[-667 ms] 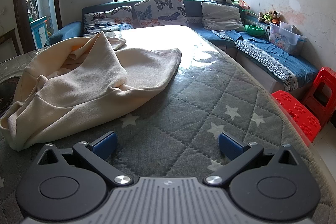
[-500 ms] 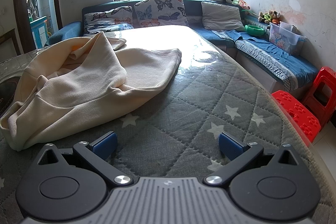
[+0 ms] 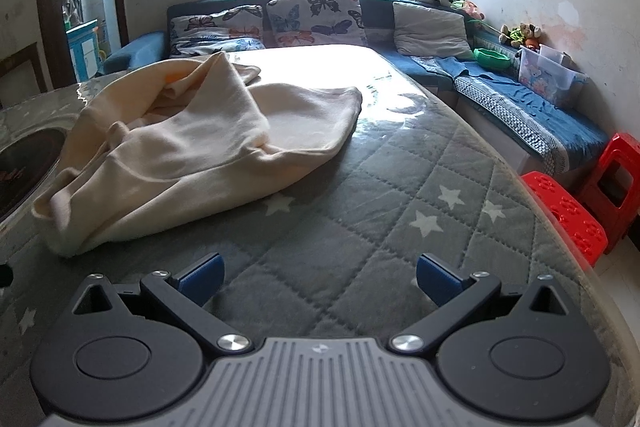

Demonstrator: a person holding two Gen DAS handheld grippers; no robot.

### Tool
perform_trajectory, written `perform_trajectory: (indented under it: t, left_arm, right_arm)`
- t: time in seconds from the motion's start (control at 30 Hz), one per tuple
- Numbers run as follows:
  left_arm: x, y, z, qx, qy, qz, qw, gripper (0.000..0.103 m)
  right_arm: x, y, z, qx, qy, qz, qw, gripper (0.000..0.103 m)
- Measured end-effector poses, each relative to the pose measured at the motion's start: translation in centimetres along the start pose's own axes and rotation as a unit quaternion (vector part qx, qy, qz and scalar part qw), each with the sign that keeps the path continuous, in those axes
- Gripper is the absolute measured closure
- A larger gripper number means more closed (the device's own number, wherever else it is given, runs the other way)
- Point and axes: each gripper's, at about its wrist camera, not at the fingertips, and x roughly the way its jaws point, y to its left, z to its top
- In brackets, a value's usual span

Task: Fold clothes
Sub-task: 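Move both grippers toward the crumpled cream fleece cloth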

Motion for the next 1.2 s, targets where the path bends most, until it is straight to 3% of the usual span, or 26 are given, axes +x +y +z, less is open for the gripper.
perform_trajectory:
  t: [0.7, 1.2]
  left_arm:
    - [-1.2, -3.2, 0.9, -0.002, 0.022, -0.005, 0.9997, 0.0]
    - [-0.9, -3.8, 1.3, -0.008, 0.037, 0.001, 0.9993, 0.0]
  right_arm:
    - [-3.6, 2.1, -1.4, -0.018, 0.004, 0.04, 0.999, 0.0]
    - [-3.8, 2.5, -1.0, -0.014, 0.005, 0.049, 0.999, 0.0]
